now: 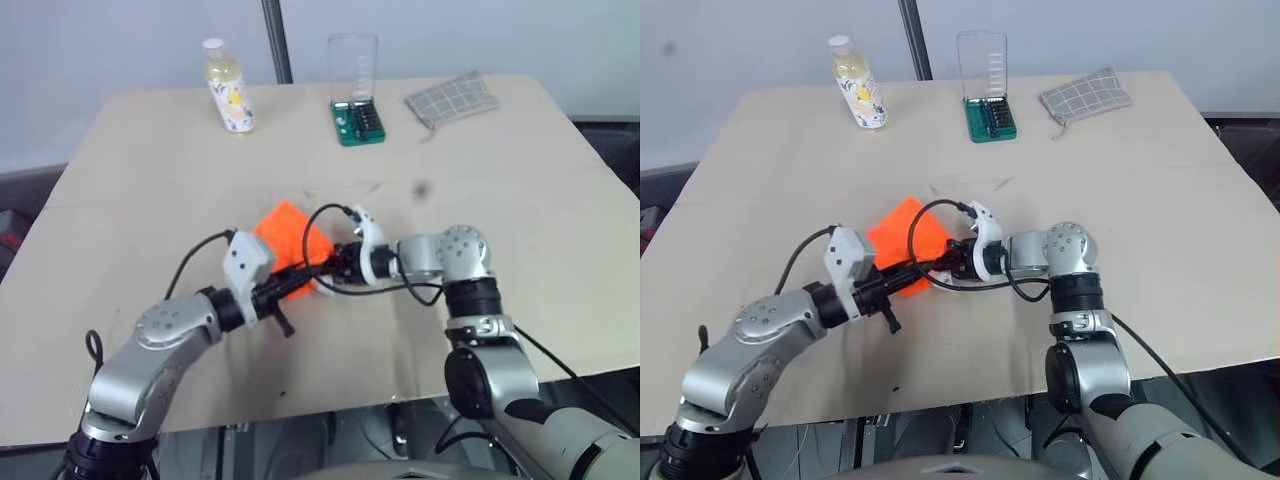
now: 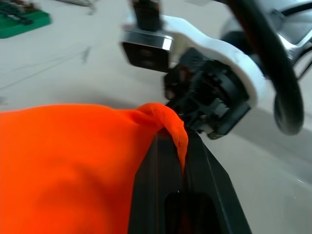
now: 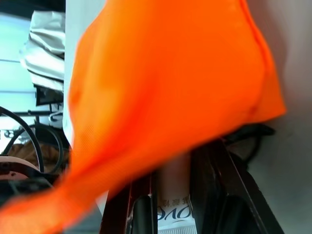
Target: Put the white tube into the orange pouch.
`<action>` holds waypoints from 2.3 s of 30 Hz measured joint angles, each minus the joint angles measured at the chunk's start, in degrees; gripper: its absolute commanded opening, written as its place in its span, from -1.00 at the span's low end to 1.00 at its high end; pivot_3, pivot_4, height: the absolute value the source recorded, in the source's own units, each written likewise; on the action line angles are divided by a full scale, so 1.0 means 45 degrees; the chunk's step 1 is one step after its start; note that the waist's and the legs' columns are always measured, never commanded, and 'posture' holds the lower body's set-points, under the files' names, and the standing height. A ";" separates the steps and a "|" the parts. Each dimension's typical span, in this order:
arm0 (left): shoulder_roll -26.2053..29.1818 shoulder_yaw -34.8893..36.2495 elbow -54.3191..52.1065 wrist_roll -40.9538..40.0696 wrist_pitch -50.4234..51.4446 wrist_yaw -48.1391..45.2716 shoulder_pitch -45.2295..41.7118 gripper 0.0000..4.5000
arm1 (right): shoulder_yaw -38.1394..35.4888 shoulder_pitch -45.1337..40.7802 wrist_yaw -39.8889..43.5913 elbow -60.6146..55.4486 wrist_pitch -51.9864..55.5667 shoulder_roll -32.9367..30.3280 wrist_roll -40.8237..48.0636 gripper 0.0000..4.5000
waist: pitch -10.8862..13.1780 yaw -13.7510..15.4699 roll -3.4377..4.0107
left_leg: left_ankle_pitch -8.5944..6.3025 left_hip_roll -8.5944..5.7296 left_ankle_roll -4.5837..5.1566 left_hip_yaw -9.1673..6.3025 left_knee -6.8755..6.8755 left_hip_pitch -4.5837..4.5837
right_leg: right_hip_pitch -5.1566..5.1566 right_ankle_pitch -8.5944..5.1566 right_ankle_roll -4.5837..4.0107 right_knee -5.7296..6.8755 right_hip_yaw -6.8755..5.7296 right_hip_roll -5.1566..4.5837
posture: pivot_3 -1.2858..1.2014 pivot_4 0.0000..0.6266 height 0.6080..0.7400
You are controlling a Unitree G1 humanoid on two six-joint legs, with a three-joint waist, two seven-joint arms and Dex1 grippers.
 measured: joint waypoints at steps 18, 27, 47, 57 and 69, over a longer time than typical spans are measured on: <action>-0.0818 0.0844 0.0206 -0.0662 0.0433 0.0889 -0.0156 -1.00 | 0.0570 -0.0526 0.0854 0.0762 -0.3477 -0.0057 0.0063 0.99 | 0.0006 0.0009 0.0009 | 0.0000 -0.0001 0.0001 -0.0010 -0.0006 -0.0004 | -0.0004 0.0001 0.0002 0.0000 -0.0004 -0.0001 | 0.03 -0.52 1.00; -0.1784 0.1762 0.1702 -0.1643 0.2055 0.2602 -0.1775 -1.00 | 0.5383 0.2087 0.5176 -0.5356 -0.4689 -0.3732 -0.1815 0.99 | 0.0001 0.0030 0.0000 | 0.0000 -0.0004 -0.0001 -0.0028 0.0011 -0.0017 | -0.0001 -0.0002 0.0007 -0.0009 -0.0026 -0.0013 | 0.03 -0.52 1.00; -0.1443 0.1665 0.1894 -0.1520 0.2232 0.2262 -0.1578 -1.00 | 0.8877 0.3107 0.8731 -0.2947 -1.6042 -0.7009 -1.0478 0.99 | 0.0003 0.0038 -0.0020 | 0.0039 0.0009 -0.0068 0.0009 0.0030 0.0002 | 0.0009 -0.0003 0.0007 -0.0008 0.0007 -0.0010 | 0.03 -0.52 1.00; -0.1387 0.1626 0.1891 -0.1446 0.2112 0.2072 -0.1438 -1.00 | 0.8027 0.1821 0.9057 0.1033 -1.7881 -0.4573 -1.0840 0.99 | -0.0003 0.0034 -0.0028 | 0.0032 0.0011 -0.0056 -0.0007 0.0029 0.0024 | 0.0026 0.0002 0.0000 0.0003 0.0003 -0.0002 | 0.03 -0.52 1.00; -0.1389 0.1619 0.1872 -0.1376 0.1967 0.2059 -0.1339 -1.00 | 0.7369 0.1734 1.0307 0.2084 -1.8370 -0.4121 -1.0779 0.50 | -0.0004 0.0037 -0.0026 | 0.0031 0.0009 -0.0055 -0.0010 0.0020 0.0028 | 0.0026 0.0002 -0.0001 0.0002 0.0004 -0.0006 | 0.03 -0.52 1.00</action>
